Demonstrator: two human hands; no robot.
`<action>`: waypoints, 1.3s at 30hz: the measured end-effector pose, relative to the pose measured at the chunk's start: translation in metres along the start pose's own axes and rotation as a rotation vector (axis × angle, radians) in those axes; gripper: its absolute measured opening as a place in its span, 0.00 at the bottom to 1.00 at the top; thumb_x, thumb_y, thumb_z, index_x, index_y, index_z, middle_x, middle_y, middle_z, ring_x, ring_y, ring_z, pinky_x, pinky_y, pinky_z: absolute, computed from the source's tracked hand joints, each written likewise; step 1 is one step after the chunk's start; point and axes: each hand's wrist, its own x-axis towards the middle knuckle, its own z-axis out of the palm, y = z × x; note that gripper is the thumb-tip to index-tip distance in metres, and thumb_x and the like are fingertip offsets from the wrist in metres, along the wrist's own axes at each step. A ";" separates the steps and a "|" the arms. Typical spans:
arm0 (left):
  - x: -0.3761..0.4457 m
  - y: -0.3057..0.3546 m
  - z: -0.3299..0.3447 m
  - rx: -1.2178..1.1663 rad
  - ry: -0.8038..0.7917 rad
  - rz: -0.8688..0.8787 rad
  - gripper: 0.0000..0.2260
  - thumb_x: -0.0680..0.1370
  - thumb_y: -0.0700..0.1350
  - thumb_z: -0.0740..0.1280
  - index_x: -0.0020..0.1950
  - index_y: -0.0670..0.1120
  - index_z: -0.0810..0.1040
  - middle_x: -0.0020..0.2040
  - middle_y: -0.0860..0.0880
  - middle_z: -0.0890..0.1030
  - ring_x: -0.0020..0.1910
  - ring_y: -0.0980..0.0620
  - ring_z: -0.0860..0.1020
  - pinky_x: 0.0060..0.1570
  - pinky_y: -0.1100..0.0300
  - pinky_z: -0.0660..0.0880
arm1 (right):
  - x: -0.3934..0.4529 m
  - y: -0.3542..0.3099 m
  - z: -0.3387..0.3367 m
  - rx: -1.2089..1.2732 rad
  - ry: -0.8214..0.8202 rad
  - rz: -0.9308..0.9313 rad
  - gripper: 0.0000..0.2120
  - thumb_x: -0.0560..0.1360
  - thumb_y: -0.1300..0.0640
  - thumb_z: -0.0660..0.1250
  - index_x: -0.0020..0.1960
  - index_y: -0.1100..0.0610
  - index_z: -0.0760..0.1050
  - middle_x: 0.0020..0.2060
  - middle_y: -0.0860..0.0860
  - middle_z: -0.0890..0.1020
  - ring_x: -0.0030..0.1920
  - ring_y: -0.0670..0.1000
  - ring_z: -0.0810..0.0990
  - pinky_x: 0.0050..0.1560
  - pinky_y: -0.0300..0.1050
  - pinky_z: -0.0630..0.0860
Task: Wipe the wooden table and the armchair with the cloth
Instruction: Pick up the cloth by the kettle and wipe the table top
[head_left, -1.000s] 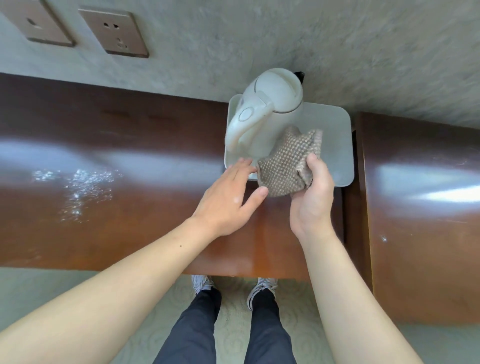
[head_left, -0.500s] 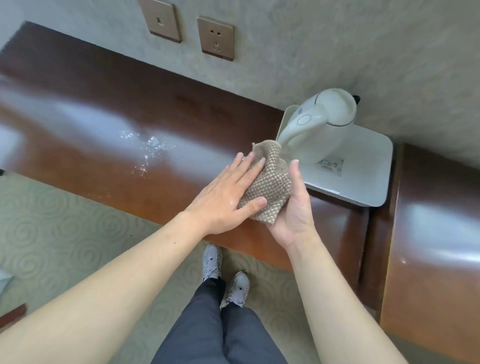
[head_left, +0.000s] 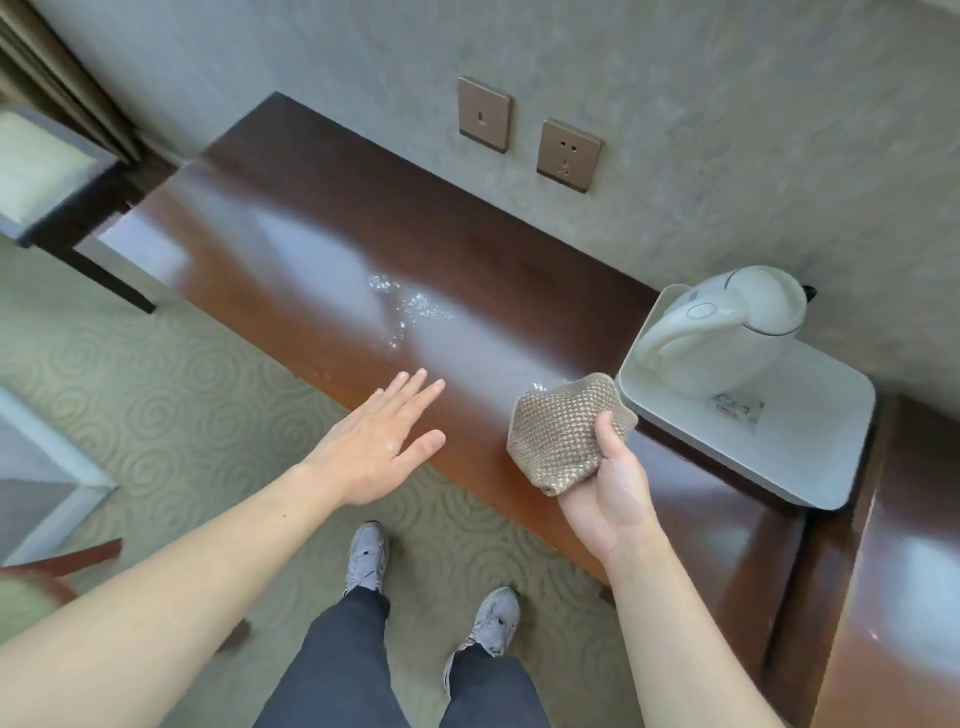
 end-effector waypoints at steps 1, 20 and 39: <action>0.001 -0.011 -0.002 0.003 -0.005 -0.030 0.37 0.76 0.70 0.40 0.83 0.56 0.44 0.83 0.55 0.42 0.81 0.58 0.39 0.81 0.54 0.44 | 0.004 0.002 0.005 0.009 0.003 -0.006 0.21 0.83 0.49 0.56 0.69 0.59 0.73 0.63 0.59 0.80 0.64 0.57 0.79 0.68 0.60 0.69; 0.155 -0.264 -0.078 0.173 0.096 -0.023 0.49 0.71 0.79 0.44 0.83 0.50 0.47 0.84 0.48 0.45 0.82 0.50 0.38 0.81 0.47 0.43 | 0.145 0.088 0.115 -0.178 0.449 -0.617 0.15 0.82 0.42 0.59 0.57 0.49 0.79 0.51 0.46 0.86 0.55 0.49 0.84 0.51 0.48 0.80; 0.222 -0.285 -0.038 0.322 0.350 -0.048 0.43 0.77 0.74 0.42 0.83 0.45 0.49 0.84 0.45 0.50 0.82 0.43 0.47 0.79 0.42 0.47 | 0.273 0.001 0.111 -0.968 0.792 -1.248 0.24 0.79 0.42 0.56 0.61 0.58 0.78 0.56 0.51 0.83 0.58 0.46 0.79 0.58 0.33 0.71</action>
